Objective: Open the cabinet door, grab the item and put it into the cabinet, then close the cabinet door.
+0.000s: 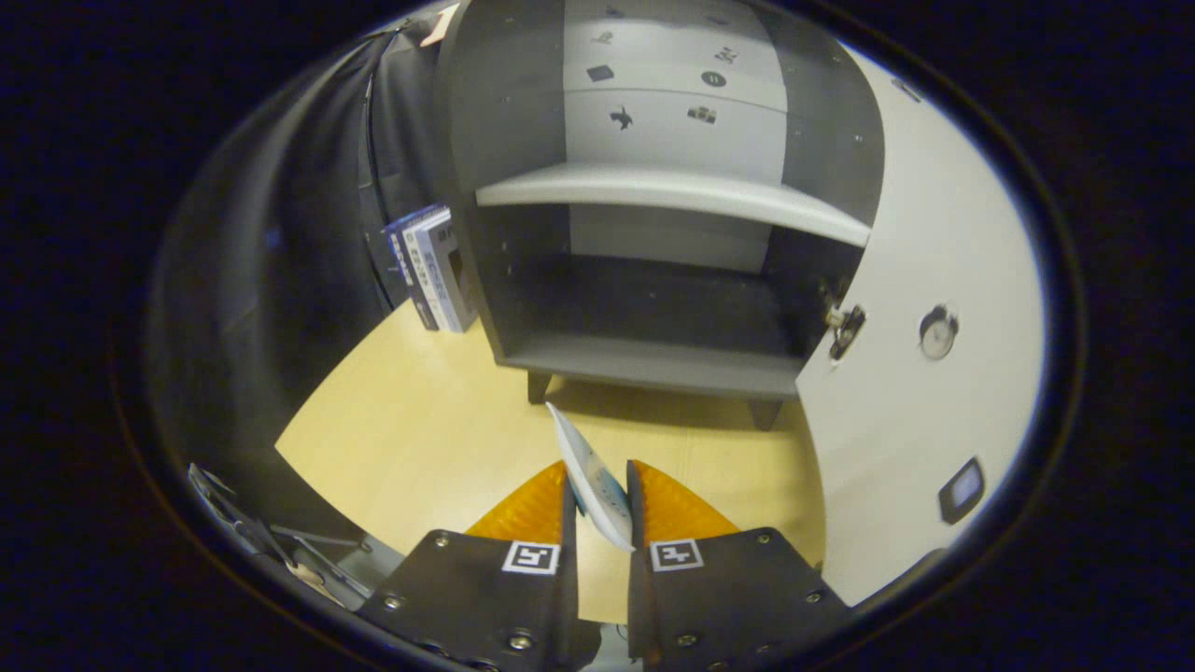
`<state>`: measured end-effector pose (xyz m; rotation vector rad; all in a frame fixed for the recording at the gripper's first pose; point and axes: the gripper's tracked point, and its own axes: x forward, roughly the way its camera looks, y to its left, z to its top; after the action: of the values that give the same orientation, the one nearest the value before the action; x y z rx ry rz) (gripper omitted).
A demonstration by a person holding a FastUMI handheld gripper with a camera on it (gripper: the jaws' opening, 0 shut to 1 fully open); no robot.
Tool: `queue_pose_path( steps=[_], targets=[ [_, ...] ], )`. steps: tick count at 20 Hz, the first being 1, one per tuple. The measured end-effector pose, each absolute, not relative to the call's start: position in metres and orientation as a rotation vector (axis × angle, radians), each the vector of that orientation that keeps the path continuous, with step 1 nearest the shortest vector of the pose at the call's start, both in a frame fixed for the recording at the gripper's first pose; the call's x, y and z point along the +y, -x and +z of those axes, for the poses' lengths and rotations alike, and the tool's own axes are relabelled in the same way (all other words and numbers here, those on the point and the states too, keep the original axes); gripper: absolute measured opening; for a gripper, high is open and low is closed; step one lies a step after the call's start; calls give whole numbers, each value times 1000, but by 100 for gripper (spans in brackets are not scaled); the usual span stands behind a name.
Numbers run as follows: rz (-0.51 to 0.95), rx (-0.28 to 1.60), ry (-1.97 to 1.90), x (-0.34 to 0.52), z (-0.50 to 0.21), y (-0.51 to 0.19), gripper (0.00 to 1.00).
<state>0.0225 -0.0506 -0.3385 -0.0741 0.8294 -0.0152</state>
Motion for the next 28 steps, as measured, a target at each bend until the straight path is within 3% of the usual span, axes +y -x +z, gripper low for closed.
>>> queue_pose_path(
  steps=[7,13,28],
  targets=[
    [-13,718,49,-51,-239,-78,21],
    [-17,630,8,-55,-196,-138,21],
    [-80,787,-25,-92,-227,-249,21]
  ],
)
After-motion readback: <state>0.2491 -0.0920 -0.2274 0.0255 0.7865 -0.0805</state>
